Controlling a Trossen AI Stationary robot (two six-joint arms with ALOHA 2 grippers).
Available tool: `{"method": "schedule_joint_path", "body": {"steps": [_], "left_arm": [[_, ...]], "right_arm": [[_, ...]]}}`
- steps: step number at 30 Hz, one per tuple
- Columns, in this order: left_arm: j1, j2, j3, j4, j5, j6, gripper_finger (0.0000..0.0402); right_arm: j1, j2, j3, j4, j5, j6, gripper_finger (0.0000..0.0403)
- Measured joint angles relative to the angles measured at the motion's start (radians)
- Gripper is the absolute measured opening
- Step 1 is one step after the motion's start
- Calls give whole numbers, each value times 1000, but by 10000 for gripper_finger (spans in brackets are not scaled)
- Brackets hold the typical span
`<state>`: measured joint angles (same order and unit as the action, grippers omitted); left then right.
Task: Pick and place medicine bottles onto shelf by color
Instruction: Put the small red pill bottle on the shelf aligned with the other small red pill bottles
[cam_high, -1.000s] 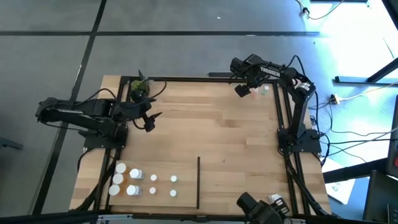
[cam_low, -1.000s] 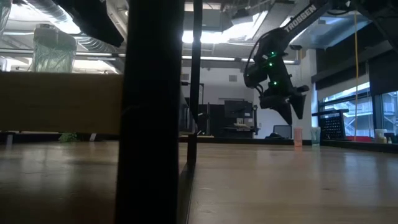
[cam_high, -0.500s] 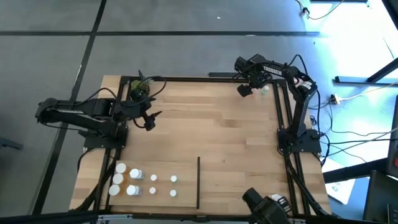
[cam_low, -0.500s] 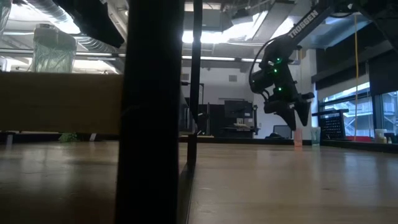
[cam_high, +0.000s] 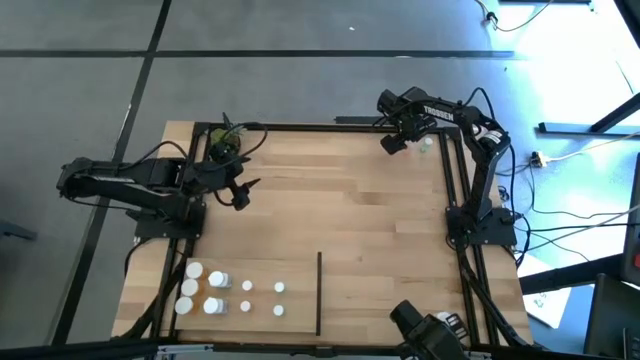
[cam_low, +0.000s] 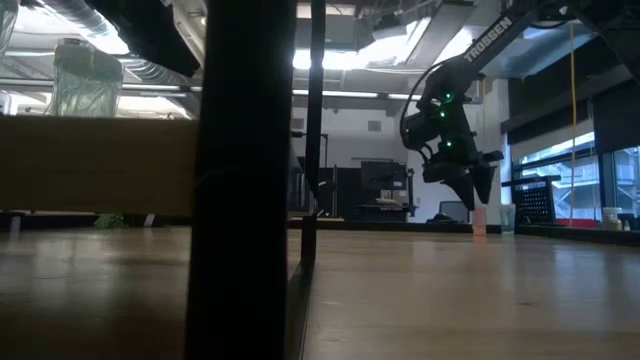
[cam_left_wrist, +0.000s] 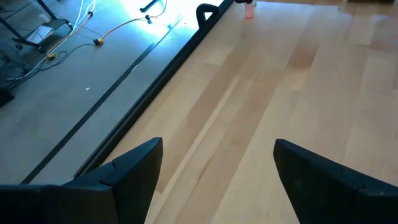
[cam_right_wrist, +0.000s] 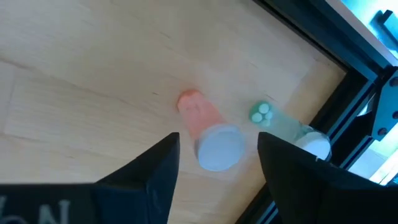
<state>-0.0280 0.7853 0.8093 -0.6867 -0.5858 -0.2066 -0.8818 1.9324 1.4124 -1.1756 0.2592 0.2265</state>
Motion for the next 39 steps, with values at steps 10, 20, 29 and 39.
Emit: {"method": "schedule_joint_path", "body": {"steps": [10,20,29,39], "left_arm": [[0,0,0,0,3,0,301],[0,0,0,0,4,0,301],[0,0,0,0,4,0,301],[0,0,0,0,4,0,301]], "right_arm": [[-12,0,-1,-2,-19,-3,210],[-33,0,-63,44,-71,-48,210],[-33,0,-63,85,-70,-49,209],[-33,0,-63,85,-69,-52,150]]}}
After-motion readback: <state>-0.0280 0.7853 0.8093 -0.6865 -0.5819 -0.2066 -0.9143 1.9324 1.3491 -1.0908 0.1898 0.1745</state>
